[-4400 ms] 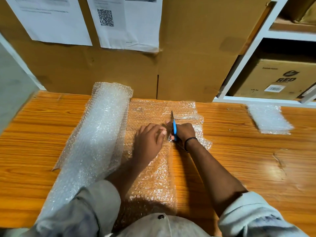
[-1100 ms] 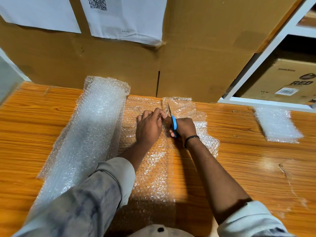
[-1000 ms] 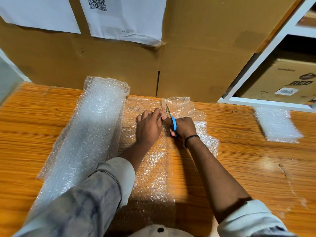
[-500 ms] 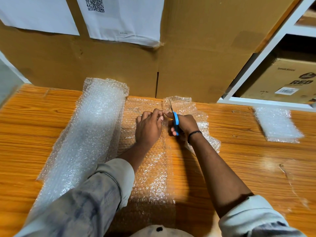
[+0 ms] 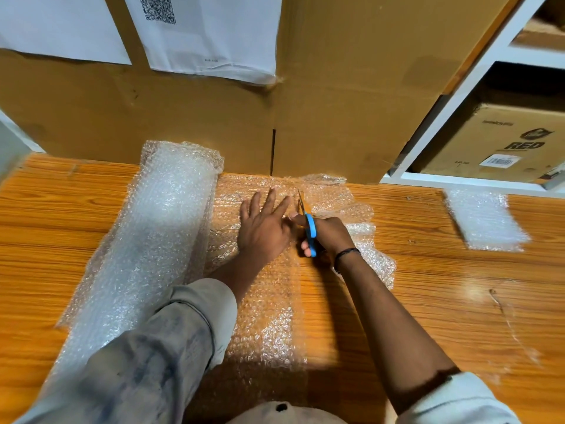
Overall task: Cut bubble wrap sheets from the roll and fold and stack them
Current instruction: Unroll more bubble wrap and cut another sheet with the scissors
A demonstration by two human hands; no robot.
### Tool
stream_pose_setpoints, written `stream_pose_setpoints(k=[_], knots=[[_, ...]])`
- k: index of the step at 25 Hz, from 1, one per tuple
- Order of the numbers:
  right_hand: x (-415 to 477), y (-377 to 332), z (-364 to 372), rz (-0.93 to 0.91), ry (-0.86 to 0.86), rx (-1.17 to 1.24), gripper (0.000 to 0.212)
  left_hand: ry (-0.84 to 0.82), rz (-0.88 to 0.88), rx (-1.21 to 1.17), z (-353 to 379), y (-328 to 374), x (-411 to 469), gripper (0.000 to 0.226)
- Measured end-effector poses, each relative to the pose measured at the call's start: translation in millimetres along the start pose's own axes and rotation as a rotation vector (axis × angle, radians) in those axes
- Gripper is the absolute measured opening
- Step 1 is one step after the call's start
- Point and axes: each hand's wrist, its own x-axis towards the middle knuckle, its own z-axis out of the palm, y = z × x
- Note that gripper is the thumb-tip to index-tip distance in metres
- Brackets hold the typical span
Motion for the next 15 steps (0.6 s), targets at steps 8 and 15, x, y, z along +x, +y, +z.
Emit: stream_pose_setpoints(k=[8,15], knots=[[26.7,-16.2,10.4,-0.037,0.053,0.001,0.059,0.041,0.008,-0.024,2.5,-2.5,0.5,0.047],[38.6,-21.8,10.6,-0.050,0.138,-0.139,0.050,0.072,0.006,-0.036,4.7,-3.7,1.3,0.048]])
